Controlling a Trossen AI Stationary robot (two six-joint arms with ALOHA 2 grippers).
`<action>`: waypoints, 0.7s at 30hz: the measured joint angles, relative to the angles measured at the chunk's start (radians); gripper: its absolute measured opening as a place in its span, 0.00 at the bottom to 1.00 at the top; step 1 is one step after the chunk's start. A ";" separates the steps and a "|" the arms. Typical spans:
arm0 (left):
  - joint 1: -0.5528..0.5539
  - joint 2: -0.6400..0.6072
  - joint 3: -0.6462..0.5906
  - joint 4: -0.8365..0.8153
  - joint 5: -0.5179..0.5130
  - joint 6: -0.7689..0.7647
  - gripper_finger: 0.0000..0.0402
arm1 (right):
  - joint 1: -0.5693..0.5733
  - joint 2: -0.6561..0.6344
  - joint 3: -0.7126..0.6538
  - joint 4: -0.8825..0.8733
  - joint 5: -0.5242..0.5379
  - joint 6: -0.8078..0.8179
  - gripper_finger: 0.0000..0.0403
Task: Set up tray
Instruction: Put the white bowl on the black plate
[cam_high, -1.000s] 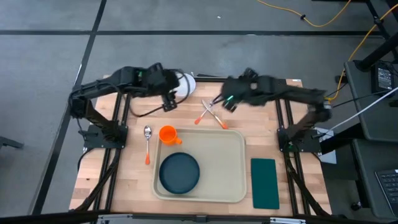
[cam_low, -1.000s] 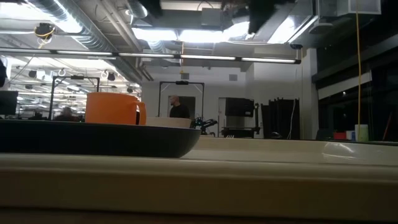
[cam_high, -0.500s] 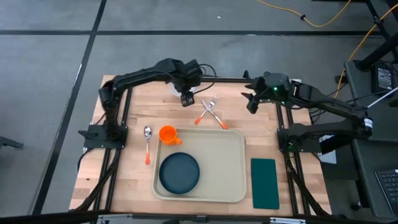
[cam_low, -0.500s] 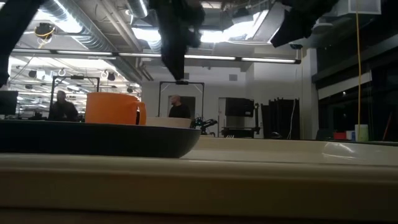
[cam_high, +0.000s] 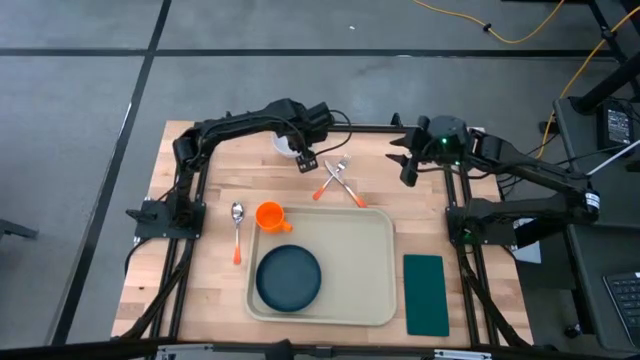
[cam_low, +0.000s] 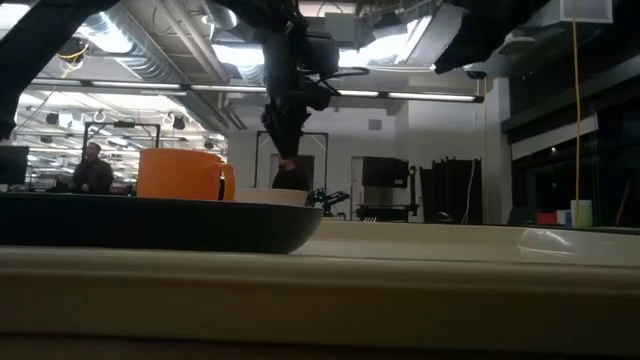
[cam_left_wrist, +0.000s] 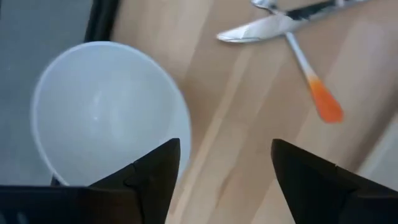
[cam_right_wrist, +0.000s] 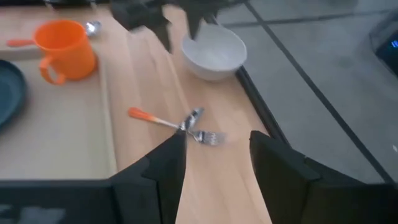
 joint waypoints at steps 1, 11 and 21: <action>0.005 0.000 0.000 0.002 -0.007 -0.008 0.62 | -0.005 0.000 0.000 0.010 -0.013 -0.006 0.45; 0.030 0.034 -0.063 0.073 0.023 -0.016 0.63 | -0.066 0.000 0.000 0.042 -0.027 -0.031 0.45; 0.071 0.038 -0.217 0.214 -0.014 -0.064 0.63 | -0.102 0.001 -0.003 0.040 -0.134 -0.034 0.45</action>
